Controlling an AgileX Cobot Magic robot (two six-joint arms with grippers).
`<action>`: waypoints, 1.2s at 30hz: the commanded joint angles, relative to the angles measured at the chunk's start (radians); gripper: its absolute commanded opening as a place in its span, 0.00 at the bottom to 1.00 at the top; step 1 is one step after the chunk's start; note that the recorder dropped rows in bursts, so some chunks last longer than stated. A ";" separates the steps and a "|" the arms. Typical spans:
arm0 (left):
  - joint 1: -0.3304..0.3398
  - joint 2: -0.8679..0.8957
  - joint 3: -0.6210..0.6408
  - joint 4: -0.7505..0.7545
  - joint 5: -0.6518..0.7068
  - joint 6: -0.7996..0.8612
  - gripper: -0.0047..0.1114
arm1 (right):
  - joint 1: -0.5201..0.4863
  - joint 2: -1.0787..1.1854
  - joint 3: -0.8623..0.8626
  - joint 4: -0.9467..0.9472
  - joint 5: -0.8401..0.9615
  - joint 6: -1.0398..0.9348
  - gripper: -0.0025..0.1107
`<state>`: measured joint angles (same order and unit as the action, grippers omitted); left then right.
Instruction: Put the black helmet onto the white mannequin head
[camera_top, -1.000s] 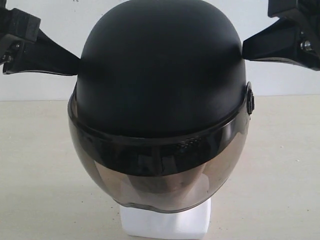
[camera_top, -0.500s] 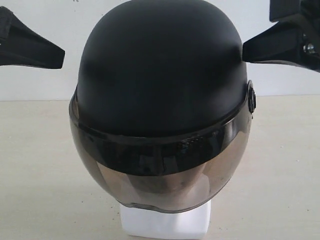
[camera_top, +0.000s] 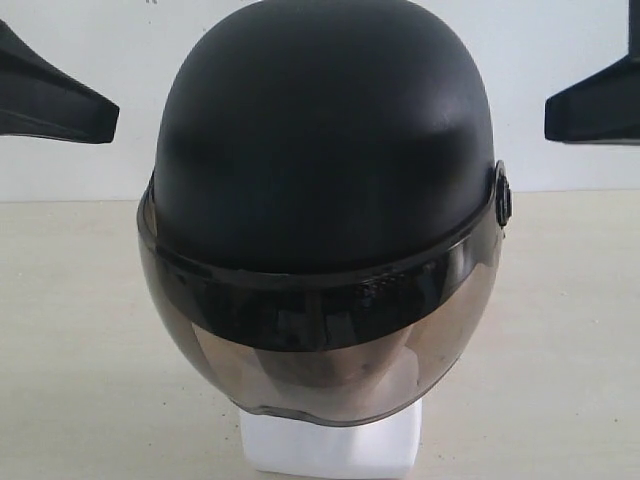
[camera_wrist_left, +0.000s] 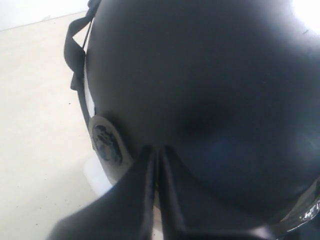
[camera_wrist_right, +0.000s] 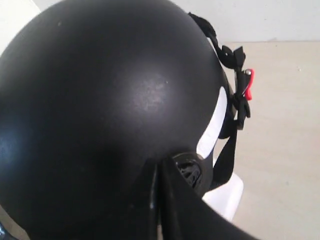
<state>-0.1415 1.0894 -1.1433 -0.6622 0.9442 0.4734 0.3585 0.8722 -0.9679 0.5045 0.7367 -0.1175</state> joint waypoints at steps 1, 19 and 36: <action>-0.008 0.000 0.003 -0.013 0.001 -0.010 0.08 | 0.000 -0.001 0.041 -0.002 0.006 0.007 0.02; -0.008 0.014 0.003 -0.021 -0.017 -0.002 0.08 | 0.000 -0.001 0.157 0.074 -0.144 -0.026 0.02; -0.008 0.099 0.003 -0.013 0.006 -0.002 0.08 | 0.000 0.085 0.157 0.158 -0.192 -0.103 0.02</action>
<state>-0.1415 1.1861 -1.1433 -0.6684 0.9323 0.4734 0.3585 0.9395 -0.8154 0.6601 0.5792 -0.2075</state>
